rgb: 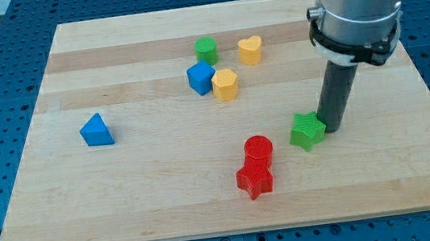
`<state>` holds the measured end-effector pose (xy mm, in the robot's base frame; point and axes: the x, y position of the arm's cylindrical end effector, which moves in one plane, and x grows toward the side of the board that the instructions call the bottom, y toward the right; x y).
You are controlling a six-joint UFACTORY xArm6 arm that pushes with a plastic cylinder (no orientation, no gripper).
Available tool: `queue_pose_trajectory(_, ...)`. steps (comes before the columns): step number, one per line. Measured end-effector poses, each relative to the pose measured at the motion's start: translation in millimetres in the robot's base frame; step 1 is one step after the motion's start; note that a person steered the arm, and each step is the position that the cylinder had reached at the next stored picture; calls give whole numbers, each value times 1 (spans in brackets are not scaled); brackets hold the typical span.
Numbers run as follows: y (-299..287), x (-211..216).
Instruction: Move the green star to the right of the red circle
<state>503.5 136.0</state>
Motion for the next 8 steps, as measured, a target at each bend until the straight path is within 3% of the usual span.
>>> queue_pose_trajectory(1,-4,-5)
queue_pose_trajectory(2,-4,-48)
queue_pose_trajectory(5,-7,-14)
queue_pose_trajectory(8,-24,-17)
